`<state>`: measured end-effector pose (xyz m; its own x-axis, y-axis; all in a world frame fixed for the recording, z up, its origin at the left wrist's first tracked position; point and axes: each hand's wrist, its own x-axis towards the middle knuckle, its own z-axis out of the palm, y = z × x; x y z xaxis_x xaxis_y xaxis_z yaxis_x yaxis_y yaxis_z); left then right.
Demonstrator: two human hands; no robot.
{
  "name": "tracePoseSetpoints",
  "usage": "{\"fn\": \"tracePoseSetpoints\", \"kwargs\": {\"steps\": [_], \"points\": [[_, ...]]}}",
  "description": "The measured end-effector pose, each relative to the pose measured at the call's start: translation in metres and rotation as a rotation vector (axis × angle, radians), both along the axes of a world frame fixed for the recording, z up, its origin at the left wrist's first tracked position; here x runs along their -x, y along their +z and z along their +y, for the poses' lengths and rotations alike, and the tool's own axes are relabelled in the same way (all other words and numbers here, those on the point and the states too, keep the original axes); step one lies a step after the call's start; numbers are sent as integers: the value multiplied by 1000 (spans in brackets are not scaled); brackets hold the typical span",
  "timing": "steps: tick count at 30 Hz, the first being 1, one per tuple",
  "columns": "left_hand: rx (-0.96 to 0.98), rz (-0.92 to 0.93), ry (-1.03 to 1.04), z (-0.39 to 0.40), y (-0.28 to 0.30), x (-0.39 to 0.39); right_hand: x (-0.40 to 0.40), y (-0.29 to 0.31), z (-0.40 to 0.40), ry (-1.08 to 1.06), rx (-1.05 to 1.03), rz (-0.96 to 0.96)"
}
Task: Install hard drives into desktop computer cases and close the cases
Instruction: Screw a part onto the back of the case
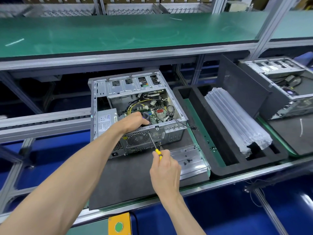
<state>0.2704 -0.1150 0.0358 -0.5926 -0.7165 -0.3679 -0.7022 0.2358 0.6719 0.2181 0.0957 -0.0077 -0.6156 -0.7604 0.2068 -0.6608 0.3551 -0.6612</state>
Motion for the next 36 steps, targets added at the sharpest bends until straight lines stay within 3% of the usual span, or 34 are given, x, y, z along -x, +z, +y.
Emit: {"fn": "tracePoseSetpoints", "kwargs": {"steps": [3, 8, 14, 18, 23, 30, 36], "points": [[-1, 9, 4, 1, 0, 1, 1, 0, -2, 11, -109, 71], [-6, 42, 4, 1, -1, -1, 0, 2, 1, -15, 38, -169], [-12, 91, -43, 2, 0, -10, -5, 4, -3, -30, -28, 118], [7, 65, -44, 4, 1, -9, -2, 1, -3, -9, -85, 33], [7, 50, -23, 4, 0, -7, 4, 5, 0, 16, 10, -68], [10, 55, -37, 4, 0, -6, -2, 10, -1, -11, -75, 158], [33, 55, -46, 2, -3, -8, 1, 8, 2, 32, 23, -89]]}}
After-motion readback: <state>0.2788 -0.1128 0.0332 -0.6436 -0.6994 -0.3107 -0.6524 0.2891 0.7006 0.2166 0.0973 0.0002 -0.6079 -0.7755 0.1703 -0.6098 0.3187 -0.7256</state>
